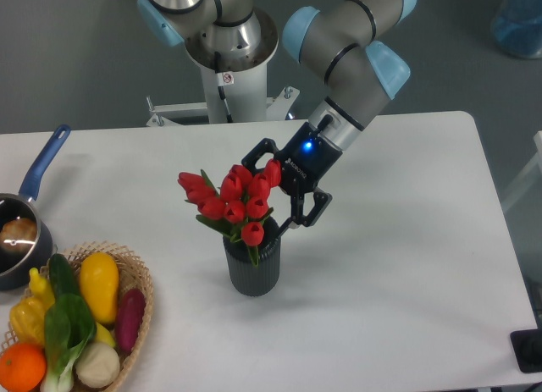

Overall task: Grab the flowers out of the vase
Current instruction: 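Position the open gripper around the tulip stems above the vase rim, then close the gripper on the tulip stems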

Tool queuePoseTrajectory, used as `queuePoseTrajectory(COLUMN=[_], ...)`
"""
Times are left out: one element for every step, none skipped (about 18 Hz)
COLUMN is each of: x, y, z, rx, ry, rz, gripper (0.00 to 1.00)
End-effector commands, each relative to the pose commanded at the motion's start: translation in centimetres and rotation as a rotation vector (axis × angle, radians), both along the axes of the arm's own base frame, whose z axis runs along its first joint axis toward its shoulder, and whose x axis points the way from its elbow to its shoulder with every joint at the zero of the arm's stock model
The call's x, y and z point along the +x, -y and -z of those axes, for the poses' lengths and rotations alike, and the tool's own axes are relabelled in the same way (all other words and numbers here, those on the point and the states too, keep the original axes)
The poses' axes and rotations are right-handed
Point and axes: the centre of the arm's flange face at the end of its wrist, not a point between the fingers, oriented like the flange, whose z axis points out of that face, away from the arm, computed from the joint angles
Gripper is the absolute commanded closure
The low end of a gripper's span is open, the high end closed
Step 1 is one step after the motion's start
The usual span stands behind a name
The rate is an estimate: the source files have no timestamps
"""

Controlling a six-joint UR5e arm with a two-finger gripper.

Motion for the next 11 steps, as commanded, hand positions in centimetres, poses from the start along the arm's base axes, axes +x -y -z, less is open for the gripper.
queuePoseTrajectory(x=[0.07, 0.04, 0.01, 0.02, 0.13, 0.19, 0.13, 0.09, 0.09, 0.09, 0.13], y=[-0.05, -0.07, -0.08, -0.16, -0.29, -0.35, -0.29, -0.31, -0.31, -0.31, -0.28], z=[0.02, 0.08, 0.25, 0.40, 0.47, 0.48, 0.48, 0.41, 0.41, 0.41, 0.50], rx=[-0.001, -0.001, -0.003, -0.003, -0.003, -0.003, -0.003, 0.000, 0.001, 0.002, -0.001], ry=[0.001, 0.001, 0.006, 0.007, 0.007, 0.007, 0.006, 0.000, -0.002, -0.003, -0.001], rz=[0.002, 0.002, 0.002, 0.003, 0.007, 0.009, 0.008, 0.011, 0.013, 0.014, 0.014], gripper=[0.00, 0.00, 0.00, 0.00, 0.00, 0.00, 0.02, 0.04, 0.10, 0.16, 0.23])
